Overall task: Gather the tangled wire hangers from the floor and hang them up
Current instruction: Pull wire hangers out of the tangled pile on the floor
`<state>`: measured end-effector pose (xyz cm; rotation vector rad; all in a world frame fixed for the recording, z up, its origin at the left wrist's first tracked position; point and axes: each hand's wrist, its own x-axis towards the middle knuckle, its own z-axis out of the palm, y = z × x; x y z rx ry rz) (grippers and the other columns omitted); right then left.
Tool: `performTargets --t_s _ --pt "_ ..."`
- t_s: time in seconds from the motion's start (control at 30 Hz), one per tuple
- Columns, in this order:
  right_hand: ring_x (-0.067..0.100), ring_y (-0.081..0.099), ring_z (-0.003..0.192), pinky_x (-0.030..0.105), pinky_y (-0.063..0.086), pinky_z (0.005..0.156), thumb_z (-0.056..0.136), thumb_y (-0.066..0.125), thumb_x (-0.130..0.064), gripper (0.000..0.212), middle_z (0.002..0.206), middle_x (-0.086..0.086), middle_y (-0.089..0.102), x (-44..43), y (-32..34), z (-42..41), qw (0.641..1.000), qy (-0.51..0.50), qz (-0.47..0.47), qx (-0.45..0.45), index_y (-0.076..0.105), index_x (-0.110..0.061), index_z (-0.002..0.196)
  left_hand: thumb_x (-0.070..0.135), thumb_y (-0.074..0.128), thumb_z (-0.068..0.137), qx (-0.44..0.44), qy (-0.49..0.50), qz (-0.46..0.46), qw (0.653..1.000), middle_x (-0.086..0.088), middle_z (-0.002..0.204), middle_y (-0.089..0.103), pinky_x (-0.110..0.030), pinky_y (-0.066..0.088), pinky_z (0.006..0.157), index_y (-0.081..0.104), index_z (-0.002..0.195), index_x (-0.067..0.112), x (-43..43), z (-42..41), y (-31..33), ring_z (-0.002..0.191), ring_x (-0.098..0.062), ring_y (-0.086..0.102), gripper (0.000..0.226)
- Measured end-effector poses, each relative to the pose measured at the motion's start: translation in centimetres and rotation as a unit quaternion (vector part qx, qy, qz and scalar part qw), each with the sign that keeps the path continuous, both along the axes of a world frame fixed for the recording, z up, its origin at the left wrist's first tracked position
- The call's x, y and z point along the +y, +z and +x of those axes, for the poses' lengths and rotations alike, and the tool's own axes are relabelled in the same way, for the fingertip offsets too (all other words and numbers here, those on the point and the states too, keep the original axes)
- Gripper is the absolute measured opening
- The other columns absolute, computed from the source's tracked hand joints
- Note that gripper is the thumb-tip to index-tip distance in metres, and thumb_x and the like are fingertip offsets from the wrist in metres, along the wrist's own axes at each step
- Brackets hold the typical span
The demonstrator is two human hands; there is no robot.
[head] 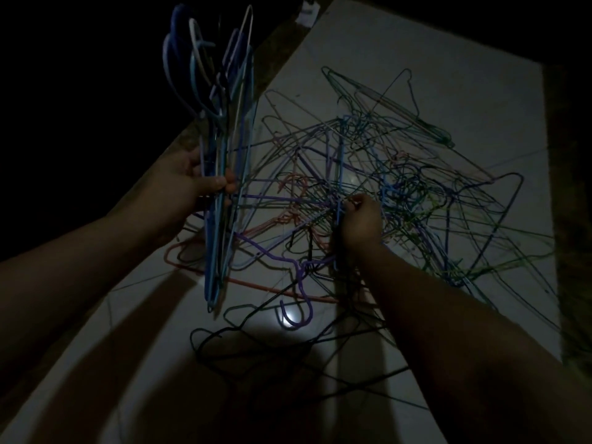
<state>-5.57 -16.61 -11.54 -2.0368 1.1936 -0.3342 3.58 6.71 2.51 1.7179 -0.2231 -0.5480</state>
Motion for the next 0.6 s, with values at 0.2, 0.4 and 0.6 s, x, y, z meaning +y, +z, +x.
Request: performTargets --t_s 0.2,0.4,0.6 --pt "0.036 0.051 0.112 0.045 0.042 0.092 0.095 0.053 -0.021 0.020 0.116 0.016 0.059 -1.9 0.2 -0.1 0.958 0.075 -0.117 0.252 0.063 -0.013 0.110 -0.008 0.045 0.092 0.006 0.003 0.007 1.000 0.002 0.082 0.062 -0.011 0.049 0.050 0.055 0.095 0.026 -0.5 -0.5 -0.1 0.060 0.002 0.065 0.036" --pt "0.033 0.057 0.099 0.043 0.034 0.095 0.092 0.056 -0.015 0.009 0.096 0.012 0.064 -2.7 1.0 -0.5 0.954 0.104 -0.111 0.258 0.060 -0.012 0.100 -0.009 0.044 0.091 0.009 0.006 0.003 1.000 0.000 0.083 0.061 -0.009 0.045 0.046 0.053 0.104 0.021 -1.0 -0.9 0.1 0.058 0.003 0.064 0.034" --pt "0.031 0.059 0.093 0.038 0.038 0.089 0.091 0.058 -0.019 0.011 0.096 0.009 0.062 -2.3 1.2 -1.4 0.944 0.145 -0.164 0.245 0.055 -0.012 0.100 -0.009 0.044 0.091 0.015 0.007 0.004 1.000 0.002 0.083 0.062 -0.014 0.053 0.052 0.054 0.104 0.022 -1.0 -0.7 0.3 0.061 0.000 0.066 0.035"
